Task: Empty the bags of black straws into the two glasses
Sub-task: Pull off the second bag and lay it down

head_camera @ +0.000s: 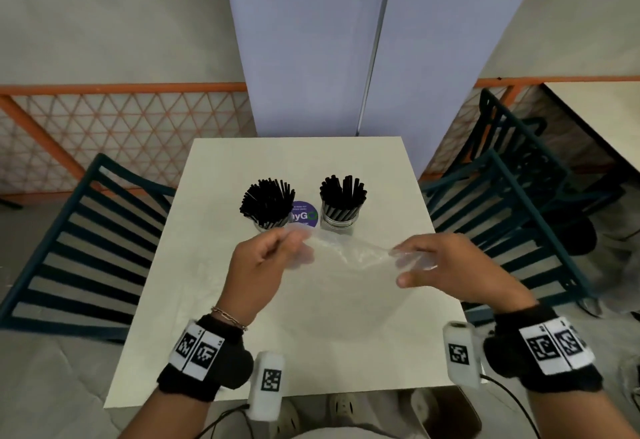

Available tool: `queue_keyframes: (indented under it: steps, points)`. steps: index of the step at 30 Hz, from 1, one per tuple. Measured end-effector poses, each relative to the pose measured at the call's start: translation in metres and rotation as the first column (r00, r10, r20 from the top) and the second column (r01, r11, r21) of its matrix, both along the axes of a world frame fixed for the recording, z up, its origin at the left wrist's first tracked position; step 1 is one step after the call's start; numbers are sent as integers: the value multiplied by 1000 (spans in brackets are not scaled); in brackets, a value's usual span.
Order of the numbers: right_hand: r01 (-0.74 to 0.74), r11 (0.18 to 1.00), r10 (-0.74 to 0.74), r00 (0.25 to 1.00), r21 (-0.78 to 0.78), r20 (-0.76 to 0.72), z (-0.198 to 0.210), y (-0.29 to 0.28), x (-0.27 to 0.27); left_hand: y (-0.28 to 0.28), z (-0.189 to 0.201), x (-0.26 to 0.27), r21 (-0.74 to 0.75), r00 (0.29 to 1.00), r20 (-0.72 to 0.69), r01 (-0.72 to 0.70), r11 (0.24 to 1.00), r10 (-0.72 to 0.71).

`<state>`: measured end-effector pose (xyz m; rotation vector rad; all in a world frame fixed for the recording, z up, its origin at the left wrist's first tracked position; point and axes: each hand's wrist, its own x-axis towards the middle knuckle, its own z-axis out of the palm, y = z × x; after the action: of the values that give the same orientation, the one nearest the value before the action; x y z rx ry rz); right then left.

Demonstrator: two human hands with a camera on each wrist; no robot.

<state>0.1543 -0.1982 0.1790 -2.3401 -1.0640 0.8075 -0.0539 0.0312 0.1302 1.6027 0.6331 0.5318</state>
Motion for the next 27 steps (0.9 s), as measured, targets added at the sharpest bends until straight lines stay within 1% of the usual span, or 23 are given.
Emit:
queue_keyframes:
  steps: [1,2,4,6,7,9,11,13,15,16,17,18,19,20,22,23,24,25,26,27]
  points:
    - [39,999,-39,999,34,-12,-4,-6,4,1,-2,-1,-7,1000,-10,-15,1000,15]
    - [83,993,-78,995,85,-59,-9,-9,8,1,-4,0,-8,999,-22,-27,1000,27]
    - [134,970,-103,982,201,-158,-19,-11,15,-4,-5,2,-12,998,-51,-27,1000,26]
    - [219,929,-144,957,300,-251,-23,-8,22,-10,-6,3,-38,997,-65,-43,998,41]
    - [267,902,-165,940,339,-300,-25,-6,27,-10,-8,2,-60,995,-62,-77,995,74]
    - [306,869,-166,921,389,-353,-28,2,33,-9,-14,-2,-102,984,-52,-174,979,169]
    - [290,860,-117,914,421,-389,-32,15,35,-9,-20,-9,-175,975,-53,-221,959,215]
    - [318,834,-88,883,450,-461,-35,33,34,-11,-28,-18,-302,985,-55,-170,938,161]
    - [340,808,-66,864,482,-499,-36,51,32,-14,-41,-29,-433,995,-88,-71,899,36]
    - [347,795,-52,856,498,-514,-35,59,32,-18,-47,-35,-465,993,-116,-28,885,-30]
    - [358,784,-34,840,507,-541,-36,65,33,-22,-54,-39,-481,987,-149,-15,877,-65]
    - [358,789,-3,815,499,-579,-39,70,37,-26,-60,-41,-490,982,-175,-27,871,-68]
    - [320,821,44,791,473,-611,-45,70,43,-28,-66,-43,-517,983,-181,-63,854,-37]
    - [244,874,94,765,421,-638,-54,69,49,-30,-72,-44,-559,986,-166,-109,822,18]
    - [39,974,124,737,225,-665,-81,60,56,-27,-81,-46,-664,983,-102,-183,725,156]
    - [-43,992,109,751,115,-651,-98,53,54,-24,-85,-48,-703,974,-84,-207,681,209]
    - [-107,994,101,776,28,-622,-116,47,49,-21,-90,-53,-719,967,-87,-226,657,238]
    - [-153,988,111,802,-22,-587,-133,42,43,-19,-96,-60,-711,964,-118,-248,658,237]
    - [-172,984,119,827,-46,-549,-146,38,36,-18,-103,-70,-686,962,-166,-269,676,215]
    - [-162,986,116,849,-45,-515,-157,36,29,-17,-111,-82,-651,956,-225,-291,701,187]
